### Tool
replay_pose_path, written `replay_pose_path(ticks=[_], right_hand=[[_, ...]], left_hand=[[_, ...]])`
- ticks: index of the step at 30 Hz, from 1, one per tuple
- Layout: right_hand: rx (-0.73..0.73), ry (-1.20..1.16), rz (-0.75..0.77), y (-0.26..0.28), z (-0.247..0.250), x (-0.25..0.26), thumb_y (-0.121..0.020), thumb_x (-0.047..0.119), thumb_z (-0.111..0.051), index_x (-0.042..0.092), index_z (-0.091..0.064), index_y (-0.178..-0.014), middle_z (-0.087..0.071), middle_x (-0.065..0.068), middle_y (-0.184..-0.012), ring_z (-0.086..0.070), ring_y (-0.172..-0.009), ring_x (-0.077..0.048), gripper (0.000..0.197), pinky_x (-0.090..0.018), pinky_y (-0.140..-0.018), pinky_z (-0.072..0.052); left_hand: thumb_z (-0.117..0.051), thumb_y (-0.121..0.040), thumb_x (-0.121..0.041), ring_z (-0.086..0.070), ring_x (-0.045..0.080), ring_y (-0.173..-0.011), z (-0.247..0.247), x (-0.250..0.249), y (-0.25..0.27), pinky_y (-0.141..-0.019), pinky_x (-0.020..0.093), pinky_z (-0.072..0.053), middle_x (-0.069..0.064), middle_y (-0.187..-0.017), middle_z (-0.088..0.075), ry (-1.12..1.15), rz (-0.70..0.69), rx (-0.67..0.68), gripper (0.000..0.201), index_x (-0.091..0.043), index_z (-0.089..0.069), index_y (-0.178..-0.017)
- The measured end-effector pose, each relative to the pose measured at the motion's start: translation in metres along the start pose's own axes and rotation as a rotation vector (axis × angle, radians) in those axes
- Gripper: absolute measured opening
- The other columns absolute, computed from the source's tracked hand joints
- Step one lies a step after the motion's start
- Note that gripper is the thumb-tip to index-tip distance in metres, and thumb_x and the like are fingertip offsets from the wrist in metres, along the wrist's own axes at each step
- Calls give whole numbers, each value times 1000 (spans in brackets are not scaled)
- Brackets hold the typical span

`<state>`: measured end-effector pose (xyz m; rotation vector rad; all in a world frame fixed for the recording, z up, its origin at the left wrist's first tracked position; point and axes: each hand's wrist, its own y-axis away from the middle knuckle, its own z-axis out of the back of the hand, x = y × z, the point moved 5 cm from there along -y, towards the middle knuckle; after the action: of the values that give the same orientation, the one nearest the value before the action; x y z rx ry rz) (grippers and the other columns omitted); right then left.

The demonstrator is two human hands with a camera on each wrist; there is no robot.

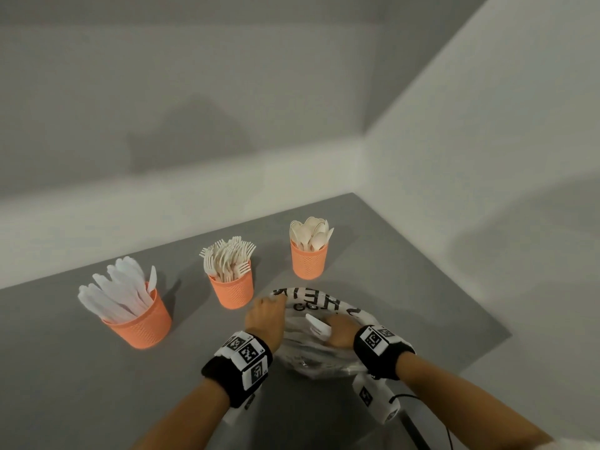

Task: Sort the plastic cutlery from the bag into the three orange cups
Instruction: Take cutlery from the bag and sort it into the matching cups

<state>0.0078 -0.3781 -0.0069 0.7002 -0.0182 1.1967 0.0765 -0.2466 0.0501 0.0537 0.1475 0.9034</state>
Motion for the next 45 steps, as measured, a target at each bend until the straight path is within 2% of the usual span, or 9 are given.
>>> replay_pose_path(ticks=[14,19,23,26,29,32,35,38,45], right_hand=[[-50,20,36,24,23,3,-90,17,-54,5,-55,-122,-61,-13,-123,-57,-114,-28,34,-29,-95,-41],[-215,7,165,37,44,8,-81,28,-55,28,-58,-105,-65,4,-103,-59,-99,-15,24,-28,-96,-45],[-292,-594,154,36,57,9,-84,7,-56,17,-56,-79,-61,-2,-61,-58,-54,-11,11,-33,-69,-53],[-420,-865,154,35,77,19,-89,6,-55,9,-55,-67,-55,0,-49,-52,-41,-6,22,-24,-59,-50],[-456,-1083,162,29,94,32,-90,8,-57,10,-52,-58,-51,2,-42,-51,-39,-9,32,-28,-64,-54],[-469,-1251,210,22,109,54,-90,12,-57,10,-50,-59,-49,1,-43,-48,-40,-13,32,-28,-58,-54],[-486,-1336,282,16,118,85,-89,13,-58,12,-48,-63,-49,1,-45,-47,-43,-17,28,-29,-57,-45],[-464,-1357,355,13,117,119,-91,9,-55,16,-50,-71,-49,3,-46,-46,-46,-16,21,-32,-58,-45],[-448,-1351,328,0,82,169,-84,-1,-62,6,-54,-62,-56,3,-44,-55,-41,-6,25,-19,-50,-49]], left_hand=[[-39,-85,1,-56,29,-109,10,-5,-10,-84,36,-47,11,-117,-59,84,6,20,40,-10,-44,-124],[-45,-83,-3,-57,31,-110,-1,1,-17,-89,37,-49,13,-122,-58,267,24,154,47,-13,-44,-129],[-49,-86,-7,-62,31,-96,-4,-3,-16,-78,38,-55,16,-120,-57,558,-1,249,46,-15,-46,-132],[-50,-93,-17,-61,23,-92,3,-6,-12,-70,33,-59,9,-113,-54,818,11,256,33,-16,-52,-126],[-50,-94,-18,-60,12,-83,22,3,-9,-73,16,-48,4,-103,-66,899,-20,17,21,-11,-66,-106],[-47,-95,-12,-49,9,-59,35,26,2,-56,15,-41,1,-72,-58,1239,160,-192,21,-12,-63,-82],[-38,-97,-13,-49,14,-56,24,42,14,-50,19,-45,7,-69,-51,1790,457,-52,25,-6,-59,-85],[-31,-99,-34,-58,25,-74,12,47,27,-59,31,-53,19,-90,-60,1985,637,179,43,1,-56,-102],[-19,-96,-56,-71,21,-76,35,58,24,-66,29,-59,13,-88,-72,2257,484,255,70,-1,-58,-115]])
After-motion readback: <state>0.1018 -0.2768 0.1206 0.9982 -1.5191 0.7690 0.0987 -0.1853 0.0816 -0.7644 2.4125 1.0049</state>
